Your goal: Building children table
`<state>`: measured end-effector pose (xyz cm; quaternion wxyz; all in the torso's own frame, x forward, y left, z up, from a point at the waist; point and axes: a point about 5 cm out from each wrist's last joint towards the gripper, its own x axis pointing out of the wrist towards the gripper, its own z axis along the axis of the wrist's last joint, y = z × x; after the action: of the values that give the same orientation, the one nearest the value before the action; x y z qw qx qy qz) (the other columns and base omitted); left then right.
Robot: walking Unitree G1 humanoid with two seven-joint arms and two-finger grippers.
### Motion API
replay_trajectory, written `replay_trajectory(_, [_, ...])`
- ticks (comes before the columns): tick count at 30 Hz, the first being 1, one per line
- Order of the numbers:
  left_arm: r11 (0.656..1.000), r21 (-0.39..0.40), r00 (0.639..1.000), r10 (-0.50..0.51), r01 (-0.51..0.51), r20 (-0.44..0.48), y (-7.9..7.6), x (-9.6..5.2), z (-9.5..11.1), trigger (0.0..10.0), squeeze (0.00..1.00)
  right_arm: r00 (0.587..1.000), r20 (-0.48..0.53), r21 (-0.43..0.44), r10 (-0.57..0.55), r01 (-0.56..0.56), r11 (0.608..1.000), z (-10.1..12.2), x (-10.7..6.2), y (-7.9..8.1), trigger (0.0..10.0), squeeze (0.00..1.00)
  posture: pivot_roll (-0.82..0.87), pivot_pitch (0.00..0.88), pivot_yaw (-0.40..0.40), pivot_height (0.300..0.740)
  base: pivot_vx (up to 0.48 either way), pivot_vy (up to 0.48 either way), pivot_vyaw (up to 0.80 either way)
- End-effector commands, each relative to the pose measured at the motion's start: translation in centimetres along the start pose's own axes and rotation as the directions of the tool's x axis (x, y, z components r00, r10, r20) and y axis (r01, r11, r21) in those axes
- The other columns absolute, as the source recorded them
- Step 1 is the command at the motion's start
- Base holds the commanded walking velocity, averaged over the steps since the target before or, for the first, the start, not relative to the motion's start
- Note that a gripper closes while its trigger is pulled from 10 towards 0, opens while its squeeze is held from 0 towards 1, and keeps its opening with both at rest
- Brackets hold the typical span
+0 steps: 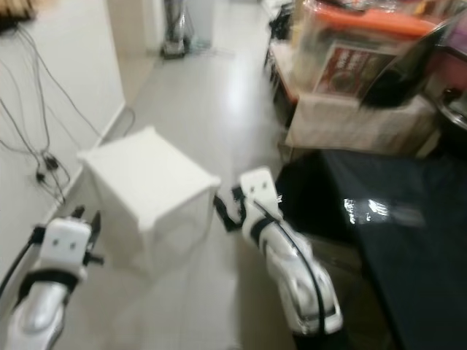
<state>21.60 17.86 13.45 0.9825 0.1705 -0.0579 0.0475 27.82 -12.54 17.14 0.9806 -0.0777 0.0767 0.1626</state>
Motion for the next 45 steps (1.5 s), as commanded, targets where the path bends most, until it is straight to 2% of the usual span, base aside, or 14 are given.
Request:
replay_trajectory(1, [1.000, -0.005, 1.000, -0.005, 0.005, -0.014, -0.07, -0.04, -0.26, 10.0, 0.00, 1.000, -0.022, 0.006, -0.016, 0.016, 1.000, -0.58, -0.02, -0.21, 10.0, 0.00, 0.01, 0.000, -0.069, 0.740, -0.439, 0.000, 0.00])
replay_trajectory(11, [1.000, -0.002, 1.000, -0.009, 0.009, -0.011, -0.07, 0.06, -0.24, 10.0, 0.00, 1.000, -0.019, 0.009, -0.022, 0.022, 1.000, -0.62, 0.10, -0.21, 10.0, 0.00, 0.01, 0.000, -0.067, 0.740, -0.422, 0.000, 0.00])
replay_trajectory(20, [0.999, 0.025, 1.000, -0.028, 0.028, 0.004, -0.12, 0.21, -0.16, 10.0, 0.00, 1.000, -0.017, 0.003, -0.023, 0.023, 1.000, -0.71, 0.25, -0.14, 10.0, 0.00, 0.01, 0.000, -0.064, 0.740, 0.000, 0.000, 0.00])
replay_trajectory(23, [0.999, 0.004, 0.999, -0.046, 0.046, 0.013, -0.30, 0.22, 0.01, 10.0, 0.00, 1.000, -0.015, 0.001, -0.025, 0.025, 1.000, -0.73, 0.30, -0.16, 10.0, 0.00, 0.01, 0.000, -0.063, 0.740, 0.000, -0.394, 0.00])
replay_trajectory(42, [0.998, 0.008, 0.998, -0.061, 0.060, 0.015, -0.52, 0.15, -0.01, 10.0, 0.00, 1.000, -0.005, -0.003, -0.027, 0.027, 1.000, -0.63, 0.51, -0.16, 10.0, 0.00, 0.02, 0.000, -0.064, 0.740, 0.000, -0.480, 0.00])
replay_trajectory(45, [0.998, 0.009, 0.998, -0.058, 0.058, 0.017, -0.48, 0.15, 0.01, 10.0, 0.00, 0.998, 0.049, 0.050, -0.038, 0.035, 0.998, 0.08, 0.55, -0.32, 10.0, 0.00, 0.02, 0.000, -0.065, 0.740, 0.000, -0.480, 0.00])
